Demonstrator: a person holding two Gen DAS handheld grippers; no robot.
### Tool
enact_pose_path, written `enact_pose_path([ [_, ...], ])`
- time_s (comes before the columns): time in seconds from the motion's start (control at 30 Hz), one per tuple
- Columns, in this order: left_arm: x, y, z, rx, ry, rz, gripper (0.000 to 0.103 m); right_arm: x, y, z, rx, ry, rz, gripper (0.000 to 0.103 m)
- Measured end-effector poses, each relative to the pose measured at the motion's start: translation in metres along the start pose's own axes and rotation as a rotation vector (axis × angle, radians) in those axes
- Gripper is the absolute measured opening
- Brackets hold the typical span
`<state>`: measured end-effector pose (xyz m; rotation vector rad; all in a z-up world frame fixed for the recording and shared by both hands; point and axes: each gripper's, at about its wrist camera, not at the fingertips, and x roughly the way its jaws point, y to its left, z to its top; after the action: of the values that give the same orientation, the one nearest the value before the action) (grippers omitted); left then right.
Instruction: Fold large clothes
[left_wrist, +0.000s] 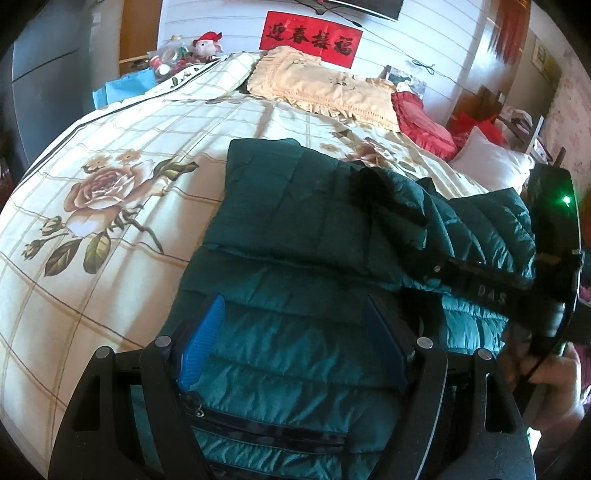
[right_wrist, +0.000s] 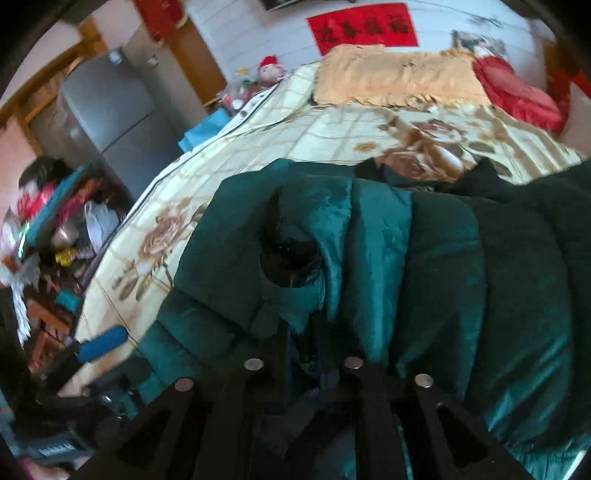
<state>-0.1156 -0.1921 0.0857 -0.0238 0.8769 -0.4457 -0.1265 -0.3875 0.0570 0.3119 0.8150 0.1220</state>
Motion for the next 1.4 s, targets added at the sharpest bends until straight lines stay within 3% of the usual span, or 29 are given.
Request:
enact_pose_path([
  [0.03, 0.0, 0.001, 0.001, -0.003, -0.002, 0.0, 0.077, 0.0, 0.004, 0.0, -0.014, -0.003, 0.011, 0.04],
  [0.07, -0.001, 0.001, 0.001, -0.007, -0.005, -0.001, 0.077, -0.003, 0.006, -0.001, -0.013, -0.005, 0.038, 0.066],
  [0.1, -0.001, 0.002, 0.002, -0.01, -0.005, -0.003, 0.077, -0.007, 0.008, -0.001, -0.009, -0.009, 0.052, 0.077],
  [0.37, 0.001, -0.011, 0.016, -0.03, -0.004, -0.078, 0.077, -0.074, 0.012, -0.002, -0.032, -0.073, 0.007, 0.077],
  [0.57, 0.015, -0.04, 0.036, -0.026, -0.015, -0.123, 0.077, -0.134, -0.014, -0.006, 0.001, -0.148, -0.073, 0.077],
  [0.73, 0.048, -0.062, 0.051, -0.054, 0.049, -0.156, 0.077, -0.175, -0.046, -0.012, 0.056, -0.192, -0.125, 0.077],
  [0.9, 0.075, -0.082, 0.054, -0.019, 0.089, -0.105, 0.077, -0.194, -0.074, -0.025, 0.111, -0.199, -0.154, 0.078],
  [1.2, 0.091, -0.099, 0.05, 0.023, 0.097, -0.125, 0.077, -0.201, -0.096, -0.038, 0.142, -0.196, -0.176, 0.078],
  [1.3, 0.091, -0.097, 0.051, 0.017, 0.092, -0.136, 0.053, -0.202, -0.098, -0.041, 0.145, -0.188, -0.185, 0.078],
  [1.37, 0.09, -0.097, 0.053, 0.034, 0.092, -0.138, 0.029, -0.202, -0.099, -0.04, 0.142, -0.184, -0.195, 0.078],
  [1.4, 0.088, -0.096, 0.054, 0.037, 0.084, -0.141, 0.025, -0.202, -0.099, -0.04, 0.144, -0.186, -0.197, 0.078],
])
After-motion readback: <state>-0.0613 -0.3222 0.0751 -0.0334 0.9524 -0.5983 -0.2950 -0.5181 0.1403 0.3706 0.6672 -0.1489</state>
